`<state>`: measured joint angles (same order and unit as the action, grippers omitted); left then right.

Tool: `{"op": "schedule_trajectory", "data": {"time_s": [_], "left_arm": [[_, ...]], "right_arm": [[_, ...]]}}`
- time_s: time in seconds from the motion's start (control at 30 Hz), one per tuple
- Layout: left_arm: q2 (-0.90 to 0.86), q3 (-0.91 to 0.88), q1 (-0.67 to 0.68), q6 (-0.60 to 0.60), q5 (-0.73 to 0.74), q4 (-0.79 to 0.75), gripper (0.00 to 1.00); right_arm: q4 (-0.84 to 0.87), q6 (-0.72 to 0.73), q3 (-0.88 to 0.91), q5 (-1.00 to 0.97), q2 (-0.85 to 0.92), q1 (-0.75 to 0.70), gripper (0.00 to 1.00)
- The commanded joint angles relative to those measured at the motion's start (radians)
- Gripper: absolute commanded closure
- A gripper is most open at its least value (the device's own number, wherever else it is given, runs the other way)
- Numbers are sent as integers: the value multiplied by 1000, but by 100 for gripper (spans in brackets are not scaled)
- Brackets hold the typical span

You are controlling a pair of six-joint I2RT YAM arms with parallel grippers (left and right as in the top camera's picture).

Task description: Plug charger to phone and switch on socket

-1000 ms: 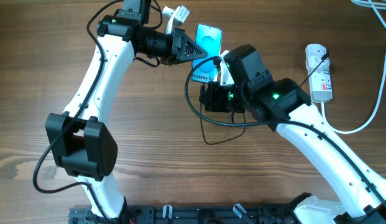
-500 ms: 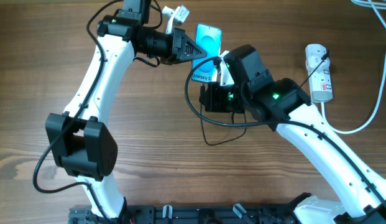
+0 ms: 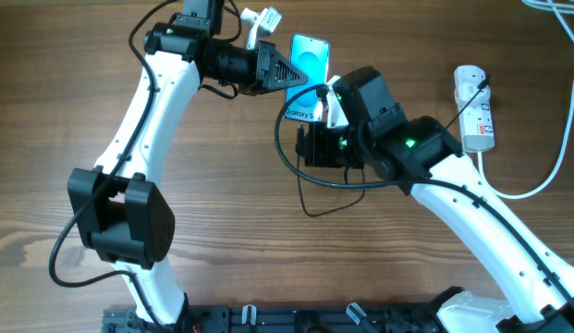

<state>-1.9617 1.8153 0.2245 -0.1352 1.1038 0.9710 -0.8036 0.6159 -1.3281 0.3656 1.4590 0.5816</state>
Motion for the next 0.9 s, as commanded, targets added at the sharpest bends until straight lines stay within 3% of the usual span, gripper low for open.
{"op": "schedule_trajectory", "data": {"time_s": [0.0,0.87], "left_arm": [[34,15,0,24,21,-6,96],[34,15,1,24,21,-3,96]], "right_arm": [[11,-16,0,16,11,3,96],[10,-10,0,-34,11,3,96]]}}
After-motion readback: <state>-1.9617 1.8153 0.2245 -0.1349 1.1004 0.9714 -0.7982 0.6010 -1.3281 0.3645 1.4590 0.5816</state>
